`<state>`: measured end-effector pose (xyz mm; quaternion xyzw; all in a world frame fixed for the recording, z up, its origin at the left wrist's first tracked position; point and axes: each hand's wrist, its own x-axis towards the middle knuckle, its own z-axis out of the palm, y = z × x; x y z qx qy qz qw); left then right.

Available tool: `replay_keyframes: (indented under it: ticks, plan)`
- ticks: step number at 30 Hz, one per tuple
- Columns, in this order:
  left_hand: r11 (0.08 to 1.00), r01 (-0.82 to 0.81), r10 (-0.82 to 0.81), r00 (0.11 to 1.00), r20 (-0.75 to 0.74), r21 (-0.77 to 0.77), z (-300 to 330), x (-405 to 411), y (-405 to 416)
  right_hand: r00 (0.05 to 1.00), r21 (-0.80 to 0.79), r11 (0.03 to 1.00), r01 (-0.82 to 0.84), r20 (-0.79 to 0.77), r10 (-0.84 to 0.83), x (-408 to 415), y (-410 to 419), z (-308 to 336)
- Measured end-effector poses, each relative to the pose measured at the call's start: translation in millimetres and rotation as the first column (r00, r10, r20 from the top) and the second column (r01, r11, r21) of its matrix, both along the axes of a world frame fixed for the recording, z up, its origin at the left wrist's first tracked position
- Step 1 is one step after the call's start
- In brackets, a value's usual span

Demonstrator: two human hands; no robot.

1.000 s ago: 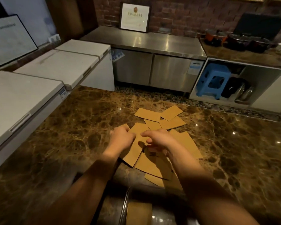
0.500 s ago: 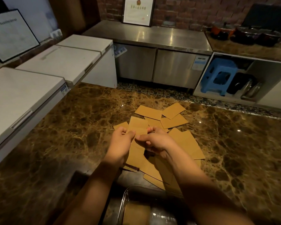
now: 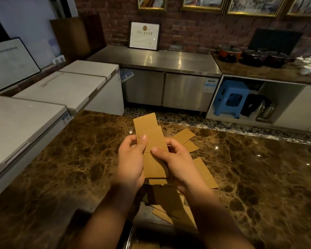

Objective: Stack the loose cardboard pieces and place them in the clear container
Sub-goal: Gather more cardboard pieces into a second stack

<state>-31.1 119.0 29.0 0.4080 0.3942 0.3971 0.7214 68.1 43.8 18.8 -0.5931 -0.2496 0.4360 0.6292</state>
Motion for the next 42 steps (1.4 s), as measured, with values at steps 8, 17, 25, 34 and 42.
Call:
replay_keyframes:
  ticks: [8, 17, 25, 34, 42]
  plan:
    - [0.975, 0.191, -0.169, 0.969, 0.180, -0.114, 5, -1, -6, 0.994, 0.053, 0.994, 0.099, -0.047, -0.097, 11, -16, 5]
    - [0.961, 0.275, -0.271, 0.959, 0.087, -0.036, 10, -6, -6, 0.987, 0.090, 0.987, 0.133, 0.078, -0.140, 19, -26, 18]
    - [0.959, 0.258, -0.236, 0.956, 0.176, -0.114, 29, -9, -9, 0.957, 0.106, 0.952, 0.287, 0.014, -0.290, 32, -34, 28]
    - [0.979, 0.199, -0.194, 0.974, 0.115, -0.032, 33, -13, -3, 0.966, 0.101, 0.964, 0.244, -0.108, -0.234, 42, -49, 36]
    - [0.976, 0.214, -0.200, 0.954, 0.223, -0.041, 28, 0, -12, 0.982, 0.100, 0.977, 0.188, -0.047, -0.184, 18, -42, 34]
